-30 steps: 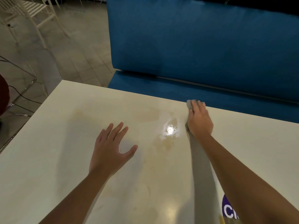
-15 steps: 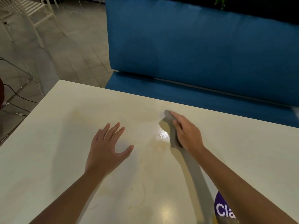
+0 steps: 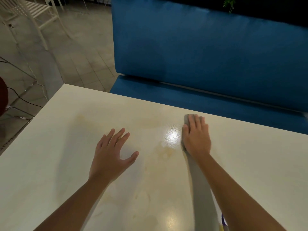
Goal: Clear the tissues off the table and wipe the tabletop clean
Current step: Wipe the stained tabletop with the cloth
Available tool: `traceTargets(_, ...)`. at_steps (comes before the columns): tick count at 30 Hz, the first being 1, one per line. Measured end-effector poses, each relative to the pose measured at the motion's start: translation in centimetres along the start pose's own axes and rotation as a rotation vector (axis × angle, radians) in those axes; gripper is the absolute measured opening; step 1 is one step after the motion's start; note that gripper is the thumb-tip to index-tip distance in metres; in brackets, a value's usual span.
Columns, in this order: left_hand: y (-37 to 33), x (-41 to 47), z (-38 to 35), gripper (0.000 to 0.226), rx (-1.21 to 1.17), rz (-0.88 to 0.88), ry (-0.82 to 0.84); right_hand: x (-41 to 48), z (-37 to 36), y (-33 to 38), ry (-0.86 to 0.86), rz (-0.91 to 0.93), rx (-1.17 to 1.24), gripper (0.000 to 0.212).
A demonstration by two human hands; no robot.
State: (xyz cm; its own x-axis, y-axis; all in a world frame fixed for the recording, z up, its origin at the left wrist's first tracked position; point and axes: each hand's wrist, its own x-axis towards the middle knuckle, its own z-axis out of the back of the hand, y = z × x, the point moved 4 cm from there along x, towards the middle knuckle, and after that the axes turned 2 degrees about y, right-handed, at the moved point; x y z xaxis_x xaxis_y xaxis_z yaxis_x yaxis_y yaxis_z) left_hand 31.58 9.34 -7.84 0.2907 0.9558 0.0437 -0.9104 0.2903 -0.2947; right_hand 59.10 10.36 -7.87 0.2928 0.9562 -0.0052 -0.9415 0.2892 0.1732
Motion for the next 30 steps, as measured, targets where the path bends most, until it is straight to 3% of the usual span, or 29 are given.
traceTargets(4, 0.0, 0.0, 0.1, 0.086, 0.013, -0.002, -0.006, -2.5, 0.2, 5.3, -0.032, 0.175, 0.180, 0.047)
traceTargets(8, -0.1, -0.1, 0.1, 0.086, 0.009, 0.000, -0.006, -4.4, 0.3, 4.7, 0.026, 0.319, 0.289, 0.042)
traceTargets(13, -0.1, -0.1, 0.1, 0.076, 0.001, 0.008, -0.008, -3.7, 2.4, 0.2, -0.016, 0.192, 0.487, 0.042)
traceTargets(17, -0.1, -0.1, 0.1, 0.076, -0.008, 0.007, -0.011, -2.4, 4.2, -4.0, -0.202, -0.022, 0.350, 0.041)
traceTargets(21, -0.1, -0.1, 0.1, 0.075, -0.002, 0.003, -0.023, -0.4, 2.8, -4.3, -0.228, -0.112, 0.220, 0.035)
traceTargets(28, 0.0, -0.1, 0.0, 0.074, 0.022, -0.001, -0.030, 2.3, 0.5, 2.4, -0.105, 0.043, 0.084, 0.059)
traceTargets(30, 0.0, -0.1, -0.1, 0.075, 0.025, 0.006, -0.024, 1.4, 0.7, 4.4, -0.104, 0.146, 0.153, 0.049)
